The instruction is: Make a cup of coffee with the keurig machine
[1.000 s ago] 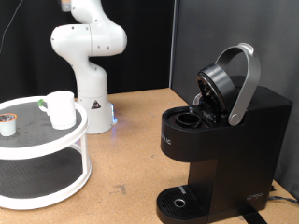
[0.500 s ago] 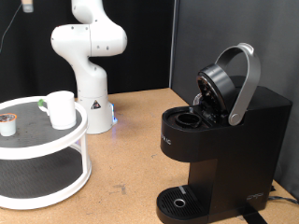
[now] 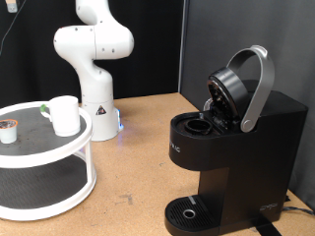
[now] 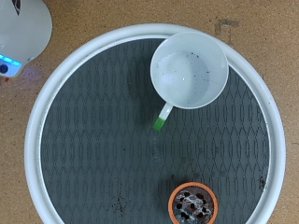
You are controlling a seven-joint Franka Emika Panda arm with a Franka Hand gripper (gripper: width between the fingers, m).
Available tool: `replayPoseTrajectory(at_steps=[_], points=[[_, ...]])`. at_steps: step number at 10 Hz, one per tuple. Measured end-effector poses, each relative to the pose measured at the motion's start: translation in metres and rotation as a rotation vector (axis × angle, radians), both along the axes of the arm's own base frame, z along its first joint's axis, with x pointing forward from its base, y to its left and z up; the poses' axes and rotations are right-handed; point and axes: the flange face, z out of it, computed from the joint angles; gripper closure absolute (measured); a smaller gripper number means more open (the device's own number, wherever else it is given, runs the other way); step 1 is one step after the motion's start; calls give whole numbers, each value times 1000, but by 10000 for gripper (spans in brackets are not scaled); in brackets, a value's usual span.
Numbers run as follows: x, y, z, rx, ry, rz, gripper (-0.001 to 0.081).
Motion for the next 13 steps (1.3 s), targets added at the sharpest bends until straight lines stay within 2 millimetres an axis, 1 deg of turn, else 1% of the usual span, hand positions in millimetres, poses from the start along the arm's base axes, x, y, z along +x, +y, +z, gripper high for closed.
replayPoseTrajectory(at_steps=[2, 3, 6, 8, 9, 11, 13], points=[[2, 0, -9, 4, 4, 4, 6], [6, -2, -19, 5, -9, 0, 6], [21, -14, -67, -16, -31, -10, 6], [29, -22, -99, -76, -24, -19, 6], [32, -25, -109, -100, -22, -32, 6], [31, -24, -110, -87, -12, -15, 6], [29, -27, -116, -77, -12, -2, 6]])
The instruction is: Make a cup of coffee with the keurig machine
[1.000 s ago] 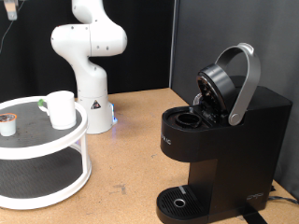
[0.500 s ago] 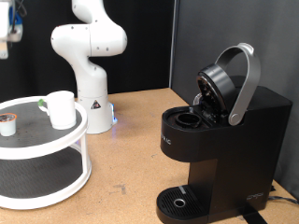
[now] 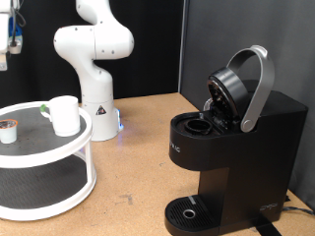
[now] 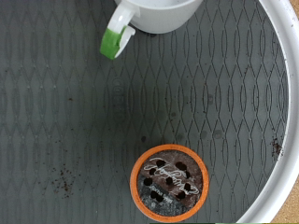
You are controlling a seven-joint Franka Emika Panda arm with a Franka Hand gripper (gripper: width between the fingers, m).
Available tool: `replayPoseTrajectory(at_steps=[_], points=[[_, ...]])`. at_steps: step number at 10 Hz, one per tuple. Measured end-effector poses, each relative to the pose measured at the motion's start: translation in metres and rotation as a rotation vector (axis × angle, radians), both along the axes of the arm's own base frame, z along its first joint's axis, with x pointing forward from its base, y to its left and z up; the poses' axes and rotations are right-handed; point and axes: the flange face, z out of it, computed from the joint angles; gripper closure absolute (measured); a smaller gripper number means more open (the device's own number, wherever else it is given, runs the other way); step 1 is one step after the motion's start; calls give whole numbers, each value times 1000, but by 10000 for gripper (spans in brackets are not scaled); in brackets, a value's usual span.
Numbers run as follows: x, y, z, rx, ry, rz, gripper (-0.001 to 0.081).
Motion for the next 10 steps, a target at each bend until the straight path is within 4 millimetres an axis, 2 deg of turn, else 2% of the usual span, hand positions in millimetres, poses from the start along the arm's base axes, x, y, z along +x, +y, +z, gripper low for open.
replayPoseTrajectory(at_steps=[6, 10], points=[[16, -17, -58, -28, -23, -22, 6], [25, -21, -85, -35, -7, -19, 6]])
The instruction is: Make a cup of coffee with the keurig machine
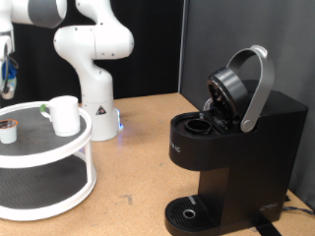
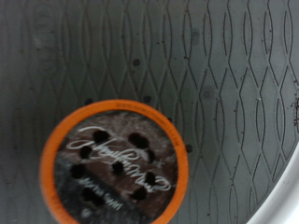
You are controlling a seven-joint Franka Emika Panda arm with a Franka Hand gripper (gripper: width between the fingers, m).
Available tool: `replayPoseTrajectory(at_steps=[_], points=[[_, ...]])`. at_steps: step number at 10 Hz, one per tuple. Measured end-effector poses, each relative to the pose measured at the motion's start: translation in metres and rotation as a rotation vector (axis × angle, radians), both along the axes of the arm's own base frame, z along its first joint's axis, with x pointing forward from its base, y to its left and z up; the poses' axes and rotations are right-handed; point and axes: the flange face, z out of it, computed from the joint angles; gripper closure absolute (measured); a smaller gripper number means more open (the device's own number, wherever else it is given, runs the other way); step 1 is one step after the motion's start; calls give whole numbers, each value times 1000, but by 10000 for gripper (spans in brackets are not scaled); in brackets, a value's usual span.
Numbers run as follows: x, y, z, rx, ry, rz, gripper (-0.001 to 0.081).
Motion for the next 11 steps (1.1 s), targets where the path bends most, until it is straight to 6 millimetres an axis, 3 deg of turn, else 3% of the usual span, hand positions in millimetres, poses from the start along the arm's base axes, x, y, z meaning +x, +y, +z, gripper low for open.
replayPoseTrajectory(at_steps=[4, 11], points=[[5, 4, -27, -3, 17, 11, 6], [3, 11, -54, 1, 14, 19, 6]])
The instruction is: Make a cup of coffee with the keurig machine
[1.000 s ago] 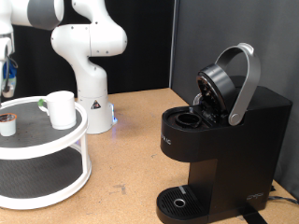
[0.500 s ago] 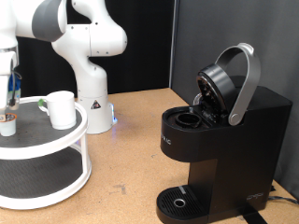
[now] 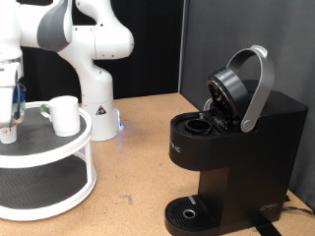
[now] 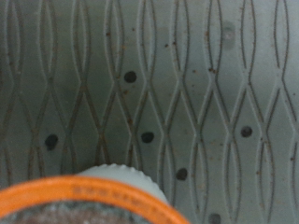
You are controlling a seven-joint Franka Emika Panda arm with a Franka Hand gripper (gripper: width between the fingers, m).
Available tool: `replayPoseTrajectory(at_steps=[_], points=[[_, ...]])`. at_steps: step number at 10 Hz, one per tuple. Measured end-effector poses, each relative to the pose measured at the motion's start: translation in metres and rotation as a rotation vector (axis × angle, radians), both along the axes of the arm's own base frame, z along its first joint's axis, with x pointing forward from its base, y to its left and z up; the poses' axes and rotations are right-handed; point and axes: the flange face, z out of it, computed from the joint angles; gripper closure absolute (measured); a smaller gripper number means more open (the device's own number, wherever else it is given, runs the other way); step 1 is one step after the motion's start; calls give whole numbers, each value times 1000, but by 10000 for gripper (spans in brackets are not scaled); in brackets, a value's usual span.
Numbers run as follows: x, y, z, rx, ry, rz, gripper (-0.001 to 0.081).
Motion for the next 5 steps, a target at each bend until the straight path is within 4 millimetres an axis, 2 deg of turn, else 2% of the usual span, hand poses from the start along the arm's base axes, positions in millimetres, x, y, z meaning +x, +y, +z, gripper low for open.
replayPoseTrajectory(at_steps=[3, 5], points=[[0, 1, -5, 1, 4, 1, 6], [0, 1, -6, 2, 5, 2, 253]])
